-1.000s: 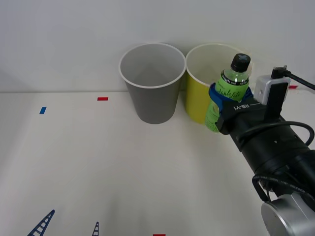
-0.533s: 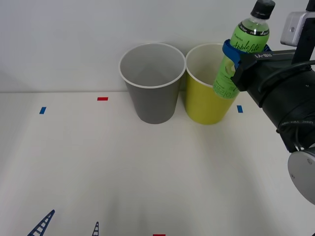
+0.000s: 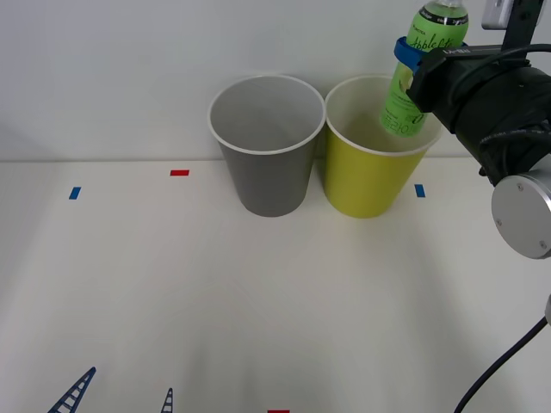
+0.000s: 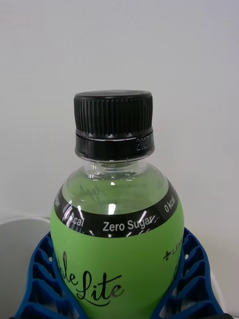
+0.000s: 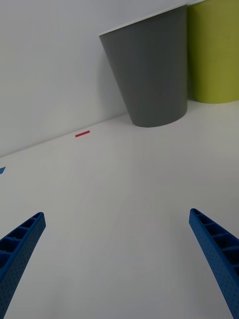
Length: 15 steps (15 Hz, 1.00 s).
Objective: Put cans in the gray bin and PET bottles in the light green bin.
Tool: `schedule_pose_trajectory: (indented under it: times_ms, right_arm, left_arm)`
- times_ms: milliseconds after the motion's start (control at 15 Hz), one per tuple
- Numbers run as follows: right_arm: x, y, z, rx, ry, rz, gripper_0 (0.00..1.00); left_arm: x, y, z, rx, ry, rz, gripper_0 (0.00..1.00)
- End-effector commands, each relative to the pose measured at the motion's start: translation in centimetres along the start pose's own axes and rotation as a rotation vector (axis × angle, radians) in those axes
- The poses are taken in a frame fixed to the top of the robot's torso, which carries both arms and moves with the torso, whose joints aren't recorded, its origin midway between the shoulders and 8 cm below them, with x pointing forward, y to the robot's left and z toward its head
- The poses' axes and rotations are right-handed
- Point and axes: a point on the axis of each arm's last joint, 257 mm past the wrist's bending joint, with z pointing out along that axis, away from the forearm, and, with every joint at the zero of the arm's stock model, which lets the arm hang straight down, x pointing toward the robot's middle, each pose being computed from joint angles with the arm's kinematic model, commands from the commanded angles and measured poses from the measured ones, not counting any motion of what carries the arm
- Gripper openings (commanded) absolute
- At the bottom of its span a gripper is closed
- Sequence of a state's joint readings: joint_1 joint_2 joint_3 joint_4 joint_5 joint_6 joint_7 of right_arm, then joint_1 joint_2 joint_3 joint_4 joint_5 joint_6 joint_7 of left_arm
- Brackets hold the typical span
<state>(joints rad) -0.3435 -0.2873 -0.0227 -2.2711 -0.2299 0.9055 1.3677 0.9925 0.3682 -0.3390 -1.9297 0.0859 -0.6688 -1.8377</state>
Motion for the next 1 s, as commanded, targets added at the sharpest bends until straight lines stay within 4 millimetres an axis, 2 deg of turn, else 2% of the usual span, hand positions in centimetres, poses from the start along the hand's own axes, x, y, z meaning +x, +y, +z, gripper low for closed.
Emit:
schedule_pose_trajectory:
  times_ms: [67, 333, 1000]
  right_arm:
    - [-0.3, 0.0, 2.5, -0.007, 0.015, 0.012, 0.00]
    - [-0.4, 0.3, 5.2, -0.014, 0.038, 0.029, 0.00]
    - [-0.1, -0.6, 7.6, -0.009, -0.009, -0.004, 0.00]
  left_arm:
    - [0.0, 0.0, 0.0, 0.000, 0.000, 0.000, 1.00]
    - [0.0, 0.0, 0.0, 0.000, 0.000, 0.000, 1.00]
    - [0.0, 0.0, 0.0, 0.000, 0.000, 0.000, 1.00]
